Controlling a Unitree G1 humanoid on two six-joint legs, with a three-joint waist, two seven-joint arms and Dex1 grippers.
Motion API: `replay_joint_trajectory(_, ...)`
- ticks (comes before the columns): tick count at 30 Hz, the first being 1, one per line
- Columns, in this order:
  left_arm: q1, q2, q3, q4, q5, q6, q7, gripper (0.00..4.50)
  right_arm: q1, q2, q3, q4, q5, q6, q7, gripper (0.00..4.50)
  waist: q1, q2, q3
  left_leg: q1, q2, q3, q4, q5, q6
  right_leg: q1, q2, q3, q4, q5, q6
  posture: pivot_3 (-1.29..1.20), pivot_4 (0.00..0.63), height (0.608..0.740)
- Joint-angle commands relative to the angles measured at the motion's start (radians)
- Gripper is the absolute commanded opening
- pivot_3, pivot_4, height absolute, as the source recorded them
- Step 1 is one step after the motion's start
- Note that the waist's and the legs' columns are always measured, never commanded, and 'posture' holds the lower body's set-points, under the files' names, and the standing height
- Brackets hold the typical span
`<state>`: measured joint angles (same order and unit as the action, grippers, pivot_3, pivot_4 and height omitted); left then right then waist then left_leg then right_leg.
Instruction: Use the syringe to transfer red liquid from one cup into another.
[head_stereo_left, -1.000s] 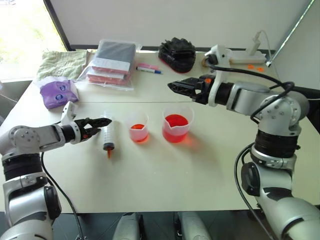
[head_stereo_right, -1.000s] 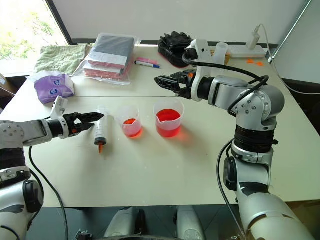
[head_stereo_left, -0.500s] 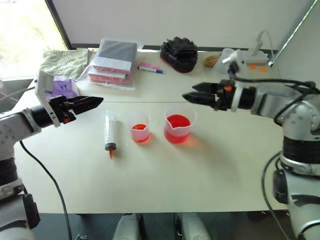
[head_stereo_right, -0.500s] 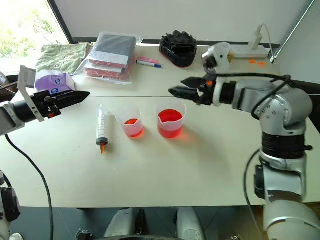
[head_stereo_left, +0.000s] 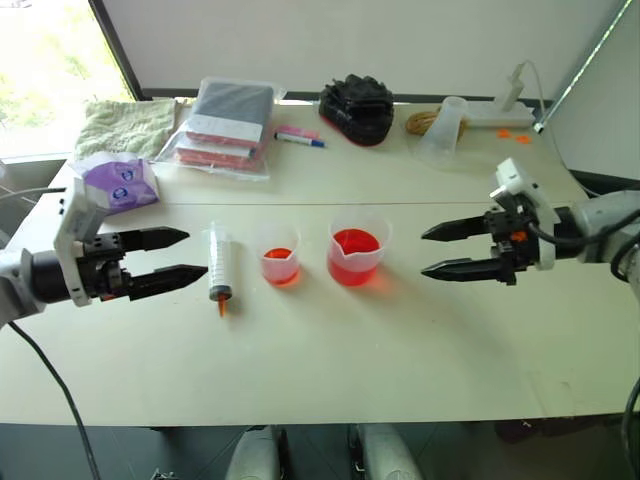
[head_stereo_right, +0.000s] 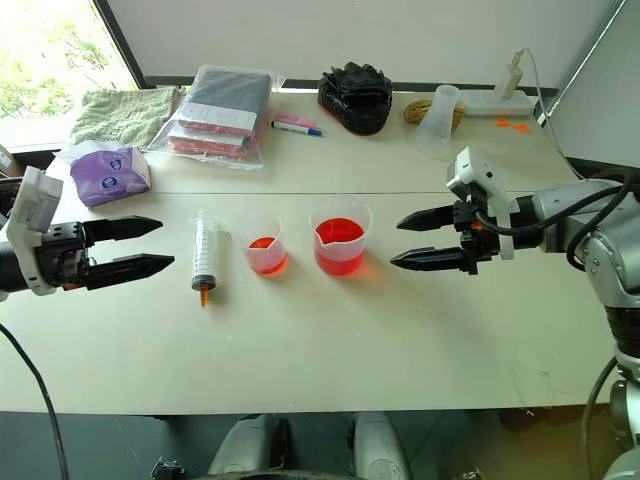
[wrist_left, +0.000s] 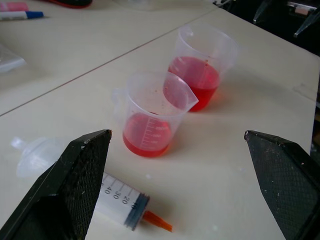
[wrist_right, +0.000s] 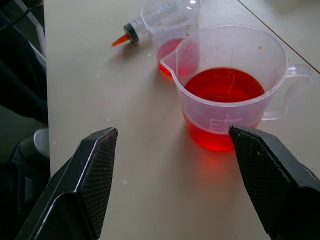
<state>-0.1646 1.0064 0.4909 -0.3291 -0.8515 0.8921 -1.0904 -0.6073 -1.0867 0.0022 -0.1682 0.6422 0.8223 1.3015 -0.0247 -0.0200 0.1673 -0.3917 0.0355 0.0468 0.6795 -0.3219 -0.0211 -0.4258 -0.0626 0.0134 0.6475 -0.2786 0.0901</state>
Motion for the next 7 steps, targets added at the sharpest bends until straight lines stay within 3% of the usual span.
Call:
replay_joint_trajectory(1,0.009,-0.001,0.001,-0.046,-0.002,-0.040,0.001,4.49,0.012,-0.013,-0.008,0.015,-0.035,-0.063,0.030,3.74,0.004,0.000,0.000,0.000,0.000,0.000,0.000,0.000,0.000,0.000,0.001,0.000,0.000,0.000,0.000,0.00,0.150,0.740)
replay_joint_trajectory(7,0.035,-0.018,-0.015,-0.057,-0.021,-0.044,0.011,4.49,0.022,0.011,-0.020,0.001,-0.042,-0.042,-0.013,3.74,0.010,0.000,0.000,0.000,0.000,0.001,0.001,0.000,0.000,0.000,0.001,0.000,0.001,0.000,0.000,0.00,0.150,0.740)
